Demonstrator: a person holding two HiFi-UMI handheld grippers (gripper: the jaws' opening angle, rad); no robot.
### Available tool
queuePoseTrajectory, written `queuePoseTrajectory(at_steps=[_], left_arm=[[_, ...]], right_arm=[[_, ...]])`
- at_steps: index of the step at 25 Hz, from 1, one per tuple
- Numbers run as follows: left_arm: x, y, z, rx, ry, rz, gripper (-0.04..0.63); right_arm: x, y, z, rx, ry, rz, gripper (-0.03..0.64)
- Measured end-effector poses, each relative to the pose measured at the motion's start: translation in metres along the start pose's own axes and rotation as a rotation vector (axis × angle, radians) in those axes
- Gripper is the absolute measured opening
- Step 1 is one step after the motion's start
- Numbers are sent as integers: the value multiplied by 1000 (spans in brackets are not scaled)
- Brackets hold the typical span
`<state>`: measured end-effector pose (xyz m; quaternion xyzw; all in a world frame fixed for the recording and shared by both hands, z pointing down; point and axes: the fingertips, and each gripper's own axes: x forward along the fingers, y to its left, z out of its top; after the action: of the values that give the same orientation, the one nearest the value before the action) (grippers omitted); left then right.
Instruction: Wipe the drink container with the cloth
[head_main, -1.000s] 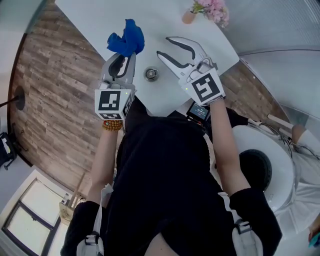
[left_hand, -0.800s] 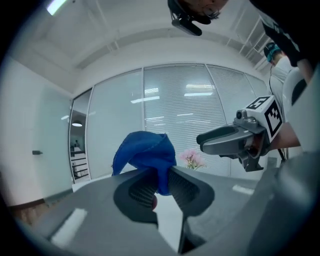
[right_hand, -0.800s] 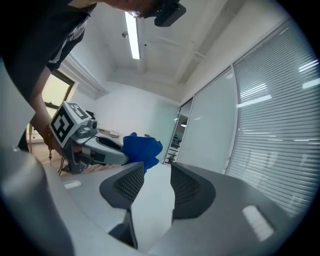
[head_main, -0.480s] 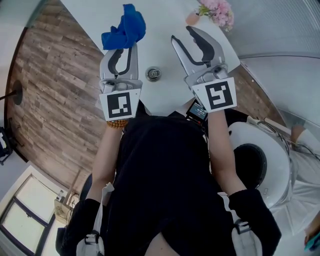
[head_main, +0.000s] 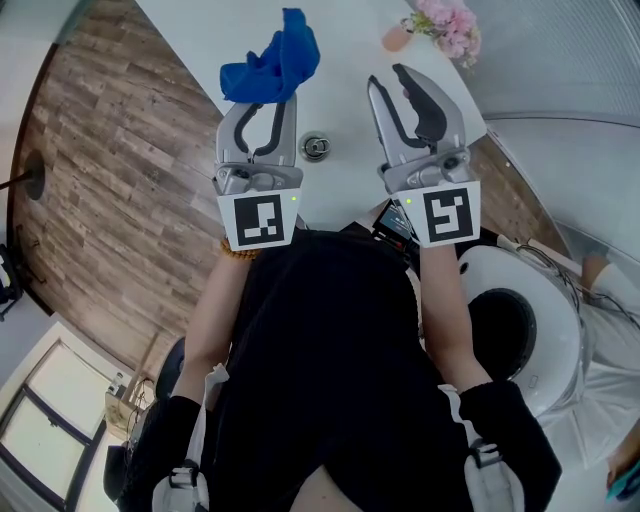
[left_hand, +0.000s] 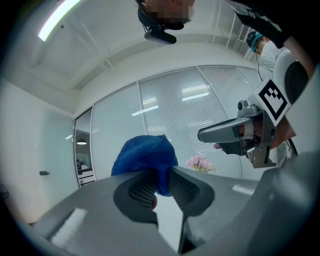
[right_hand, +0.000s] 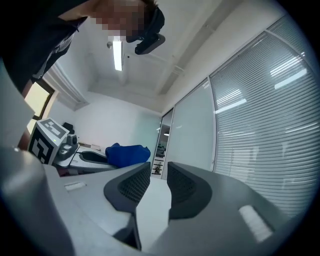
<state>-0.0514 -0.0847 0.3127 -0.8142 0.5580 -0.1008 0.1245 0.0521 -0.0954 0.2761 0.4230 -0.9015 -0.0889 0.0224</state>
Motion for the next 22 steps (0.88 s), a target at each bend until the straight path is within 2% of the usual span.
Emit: queuePoseTrajectory(at_steps=[12, 18, 22], left_arm=[[5, -14, -3, 19, 3, -17, 170], [1, -7, 13, 15, -2, -22, 170], [5, -20, 4, 24, -1, -26, 170]], right_arm=[[-20, -8, -22, 13, 62, -57, 86], [-19, -7, -1, 1, 65, -64, 83], [-26, -12, -18, 4, 64, -69, 81]])
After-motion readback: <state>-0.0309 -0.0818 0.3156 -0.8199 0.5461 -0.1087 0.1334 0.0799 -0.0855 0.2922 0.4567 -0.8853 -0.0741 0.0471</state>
